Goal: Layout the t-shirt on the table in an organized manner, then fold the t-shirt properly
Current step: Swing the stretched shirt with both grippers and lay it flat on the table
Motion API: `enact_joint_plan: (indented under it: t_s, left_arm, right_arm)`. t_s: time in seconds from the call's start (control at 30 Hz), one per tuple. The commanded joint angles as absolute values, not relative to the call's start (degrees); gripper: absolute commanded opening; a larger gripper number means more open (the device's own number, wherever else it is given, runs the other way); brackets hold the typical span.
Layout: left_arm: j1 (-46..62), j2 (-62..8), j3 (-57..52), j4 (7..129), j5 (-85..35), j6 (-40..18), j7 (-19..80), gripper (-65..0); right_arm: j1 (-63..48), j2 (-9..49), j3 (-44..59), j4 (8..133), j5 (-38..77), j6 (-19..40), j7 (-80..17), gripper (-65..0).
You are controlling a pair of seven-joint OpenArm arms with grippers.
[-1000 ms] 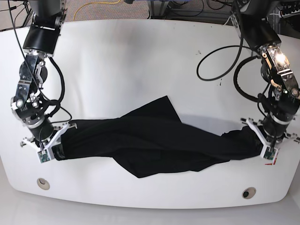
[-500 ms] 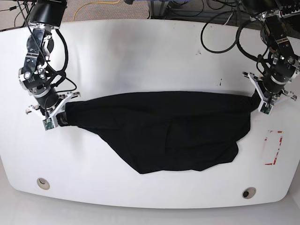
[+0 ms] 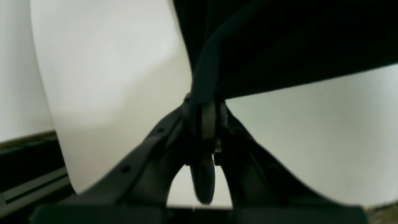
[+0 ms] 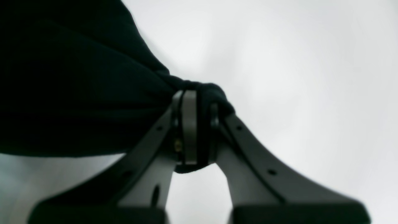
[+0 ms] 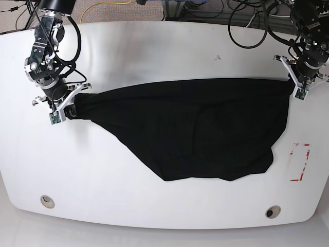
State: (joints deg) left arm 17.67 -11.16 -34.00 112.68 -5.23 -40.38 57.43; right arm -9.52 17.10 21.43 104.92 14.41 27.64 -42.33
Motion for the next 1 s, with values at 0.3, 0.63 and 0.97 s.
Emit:
enact_joint_plan:
  t_s: [0.3, 0.63, 0.97]
  left_arm:
    - [19.5, -12.3, -34.7, 113.6, -4.5, -40.0, 57.0, -65.0]
    - [21.8, -13.8, -34.7, 113.5, -4.5, -40.0, 57.0, -65.0]
    - [21.8, -13.9, -34.7, 113.5, -4.4, -40.0, 57.5, -50.0]
  right_arm:
    - [-11.1, 15.8, 22.2, 109.5, 14.2, 27.3, -41.0, -65.0]
    - [-13.3, 15.0, 22.2, 109.5, 14.1, 27.1, -41.0, -65.0]
    - [-13.5, 14.5, 23.8, 109.5, 14.2, 27.2, -41.0, -65.0]
